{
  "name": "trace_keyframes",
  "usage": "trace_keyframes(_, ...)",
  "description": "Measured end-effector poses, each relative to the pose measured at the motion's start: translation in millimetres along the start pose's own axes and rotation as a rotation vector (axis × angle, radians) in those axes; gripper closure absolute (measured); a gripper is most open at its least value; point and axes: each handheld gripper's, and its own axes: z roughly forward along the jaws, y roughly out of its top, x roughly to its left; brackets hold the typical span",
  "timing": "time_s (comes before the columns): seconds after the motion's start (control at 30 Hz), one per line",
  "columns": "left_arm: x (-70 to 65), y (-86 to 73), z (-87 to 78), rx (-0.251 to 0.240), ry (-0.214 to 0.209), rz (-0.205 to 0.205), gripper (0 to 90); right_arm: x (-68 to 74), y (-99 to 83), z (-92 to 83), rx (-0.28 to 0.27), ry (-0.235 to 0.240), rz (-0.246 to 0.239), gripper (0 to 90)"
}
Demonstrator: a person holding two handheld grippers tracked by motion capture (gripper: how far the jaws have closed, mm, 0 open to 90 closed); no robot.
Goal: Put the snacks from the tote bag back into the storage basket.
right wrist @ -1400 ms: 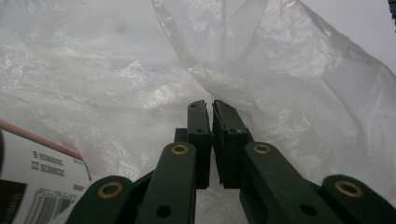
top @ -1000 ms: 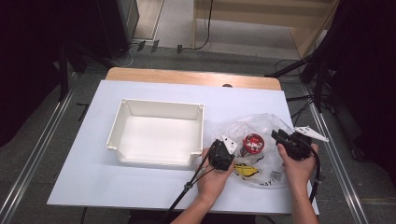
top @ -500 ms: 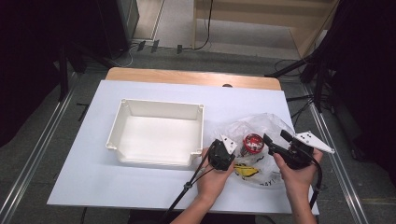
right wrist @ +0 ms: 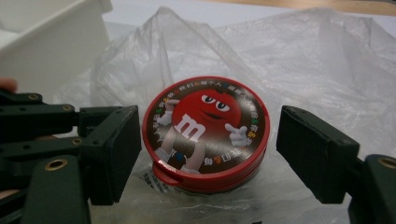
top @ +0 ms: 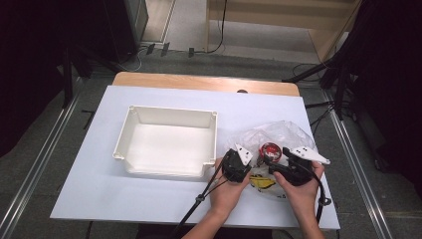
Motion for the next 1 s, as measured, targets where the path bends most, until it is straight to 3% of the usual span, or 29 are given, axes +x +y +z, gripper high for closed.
trace_keyframes(0.13,-0.2,-0.2,-0.3,-0.004,0.002,0.002,77.4,5.5,-3.7,5.8,0.025,-0.038,-0.034,23.3)
trace_keyframes(0.27,-0.4,-0.3,-0.6,-0.004,0.002,0.004,77.1,7.4,-7.0,11.3,0.045,-0.051,-0.037,24.3)
trace_keyframes(0.87,-1.9,-0.3,-0.6,-0.01,0.013,0.009,81.7,2.7,-12.2,23.1,0.112,-0.025,0.003,24.0)
trace_keyframes(1.0,-2.2,-0.4,-0.6,-0.011,0.013,0.009,82.0,4.6,-8.5,19.6,0.112,-0.04,-0.027,25.7)
